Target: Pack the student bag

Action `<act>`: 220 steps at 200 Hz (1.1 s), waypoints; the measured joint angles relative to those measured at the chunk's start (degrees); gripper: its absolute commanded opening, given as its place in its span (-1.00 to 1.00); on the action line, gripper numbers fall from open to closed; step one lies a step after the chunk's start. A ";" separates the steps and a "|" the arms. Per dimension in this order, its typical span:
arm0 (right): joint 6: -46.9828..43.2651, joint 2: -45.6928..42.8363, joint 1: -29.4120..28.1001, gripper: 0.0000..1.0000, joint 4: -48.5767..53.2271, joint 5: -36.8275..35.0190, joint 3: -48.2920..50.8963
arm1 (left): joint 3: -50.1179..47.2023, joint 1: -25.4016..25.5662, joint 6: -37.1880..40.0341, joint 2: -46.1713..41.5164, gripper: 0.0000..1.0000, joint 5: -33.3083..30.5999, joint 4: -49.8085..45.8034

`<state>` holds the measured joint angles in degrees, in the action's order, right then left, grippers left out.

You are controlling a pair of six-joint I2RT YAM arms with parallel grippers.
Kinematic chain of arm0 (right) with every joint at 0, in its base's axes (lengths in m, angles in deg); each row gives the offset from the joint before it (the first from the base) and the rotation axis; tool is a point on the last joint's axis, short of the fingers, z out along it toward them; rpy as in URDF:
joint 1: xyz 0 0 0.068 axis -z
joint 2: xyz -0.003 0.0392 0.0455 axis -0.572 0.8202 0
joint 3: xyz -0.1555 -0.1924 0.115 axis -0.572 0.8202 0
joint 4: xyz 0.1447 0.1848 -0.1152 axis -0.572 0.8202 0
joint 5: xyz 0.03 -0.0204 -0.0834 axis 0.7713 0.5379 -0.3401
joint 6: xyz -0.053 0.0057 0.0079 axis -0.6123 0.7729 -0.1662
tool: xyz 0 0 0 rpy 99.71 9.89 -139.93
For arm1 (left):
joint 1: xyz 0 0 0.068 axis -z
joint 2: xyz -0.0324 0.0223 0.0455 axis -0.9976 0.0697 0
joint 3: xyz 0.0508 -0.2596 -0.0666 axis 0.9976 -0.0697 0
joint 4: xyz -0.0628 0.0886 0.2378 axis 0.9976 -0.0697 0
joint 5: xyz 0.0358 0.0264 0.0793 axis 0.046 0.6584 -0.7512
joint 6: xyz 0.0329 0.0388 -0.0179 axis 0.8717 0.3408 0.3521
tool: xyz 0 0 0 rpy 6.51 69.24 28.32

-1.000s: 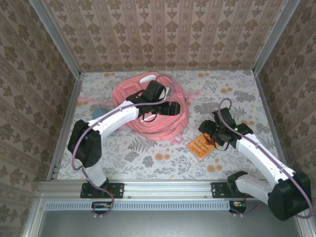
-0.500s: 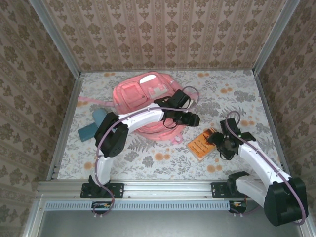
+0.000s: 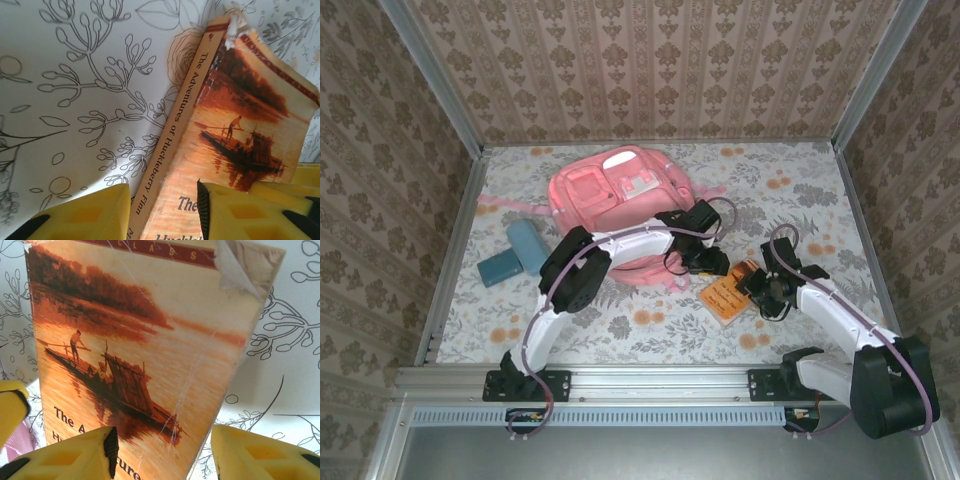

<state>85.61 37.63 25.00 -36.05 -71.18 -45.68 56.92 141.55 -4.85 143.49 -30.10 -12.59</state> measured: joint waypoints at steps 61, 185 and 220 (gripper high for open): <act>-1.46 1.68 0.37 -0.47 1.14 0.87 -1.62 | 1.57 0.09 -0.44 1.60 -0.45 0.61 -1.01; -4.44 5.31 0.48 0.20 1.03 -0.42 -2.95 | 2.34 0.35 -0.48 2.56 -0.44 0.70 -1.90; -4.46 7.43 0.50 0.20 -1.88 1.40 -2.91 | 2.36 0.35 -0.50 2.58 -0.45 0.72 -1.92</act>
<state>81.15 45.06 25.51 -37.93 -69.78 -48.59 59.28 141.90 -5.35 146.07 -29.38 -14.52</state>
